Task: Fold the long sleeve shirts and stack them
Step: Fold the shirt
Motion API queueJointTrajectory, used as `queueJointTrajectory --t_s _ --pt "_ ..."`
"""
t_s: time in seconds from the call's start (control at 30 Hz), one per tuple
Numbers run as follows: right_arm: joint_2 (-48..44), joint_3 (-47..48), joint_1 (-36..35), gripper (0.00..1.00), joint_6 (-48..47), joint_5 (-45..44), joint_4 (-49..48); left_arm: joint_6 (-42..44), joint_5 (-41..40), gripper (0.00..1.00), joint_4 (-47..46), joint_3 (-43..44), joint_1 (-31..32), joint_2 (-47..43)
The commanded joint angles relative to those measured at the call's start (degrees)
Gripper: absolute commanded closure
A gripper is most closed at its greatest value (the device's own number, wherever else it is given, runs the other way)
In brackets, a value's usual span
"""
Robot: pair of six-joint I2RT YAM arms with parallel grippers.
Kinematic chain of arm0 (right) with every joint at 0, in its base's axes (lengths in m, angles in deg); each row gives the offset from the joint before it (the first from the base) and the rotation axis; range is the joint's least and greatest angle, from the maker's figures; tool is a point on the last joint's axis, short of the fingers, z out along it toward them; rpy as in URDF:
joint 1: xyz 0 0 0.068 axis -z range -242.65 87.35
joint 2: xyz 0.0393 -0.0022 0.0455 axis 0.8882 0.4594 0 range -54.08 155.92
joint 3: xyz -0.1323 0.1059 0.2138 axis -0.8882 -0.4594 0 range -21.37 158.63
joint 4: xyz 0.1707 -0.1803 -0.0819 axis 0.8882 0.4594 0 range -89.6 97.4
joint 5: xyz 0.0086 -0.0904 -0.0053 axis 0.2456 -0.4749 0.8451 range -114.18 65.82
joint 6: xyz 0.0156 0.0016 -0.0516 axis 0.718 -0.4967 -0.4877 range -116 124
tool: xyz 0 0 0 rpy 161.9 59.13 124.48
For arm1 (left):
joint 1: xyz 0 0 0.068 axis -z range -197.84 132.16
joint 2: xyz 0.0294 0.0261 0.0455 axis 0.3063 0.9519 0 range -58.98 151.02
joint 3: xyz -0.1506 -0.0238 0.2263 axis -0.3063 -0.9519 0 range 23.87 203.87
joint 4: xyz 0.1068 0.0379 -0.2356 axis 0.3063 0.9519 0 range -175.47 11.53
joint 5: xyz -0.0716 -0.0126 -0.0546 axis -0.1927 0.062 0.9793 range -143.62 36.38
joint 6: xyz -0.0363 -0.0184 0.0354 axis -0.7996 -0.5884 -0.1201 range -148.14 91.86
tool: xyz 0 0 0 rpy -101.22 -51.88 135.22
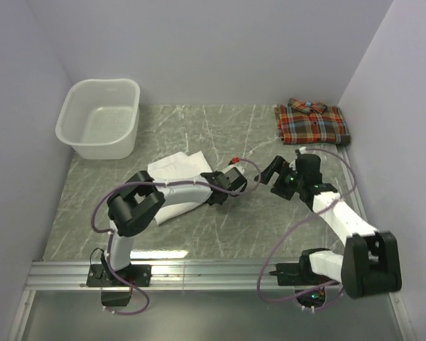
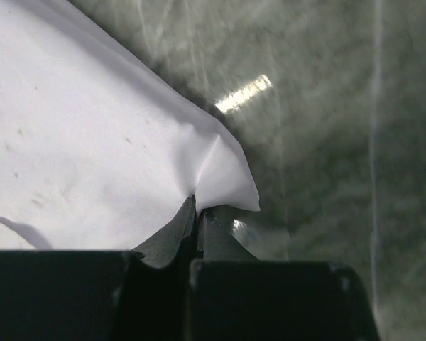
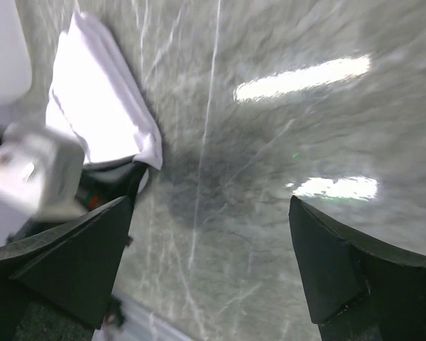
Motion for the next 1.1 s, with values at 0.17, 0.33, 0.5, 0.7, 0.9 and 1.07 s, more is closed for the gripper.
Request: queueJointTrajectory --t_s 0.17,0.33,0.5,0.7,0.9,1.07 --pt "16.7 2.8 -6.9 0.00 8.2 15.1 -18.8 2.5 8.0 0.97 -9.8 -10.4 4.3 -12.6" --pt "26.5 5.8 -13.0 0.00 13.6 15.3 -25.5 1.5 9.0 0.97 -11.9 -13.7 5.1 -16.3" --pt "34.1 8.3 -16.3 0.00 17.2 16.4 -31.6 0.5 9.0 0.97 -12.2 -15.2 5.3 -18.0" --pt "42.4 13.1 -19.7 0.00 17.4 18.1 -32.3 -0.3 10.0 0.97 -14.9 -17.2 6.2 -20.2" --pt "49.0 16.9 -20.9 0.06 16.4 22.3 -31.9 -0.1 10.0 0.96 -16.1 -18.6 7.3 -21.4" --pt "52.3 18.7 -21.1 0.13 14.3 25.1 -30.2 0.6 9.3 0.96 -16.2 -19.6 8.6 -21.8"
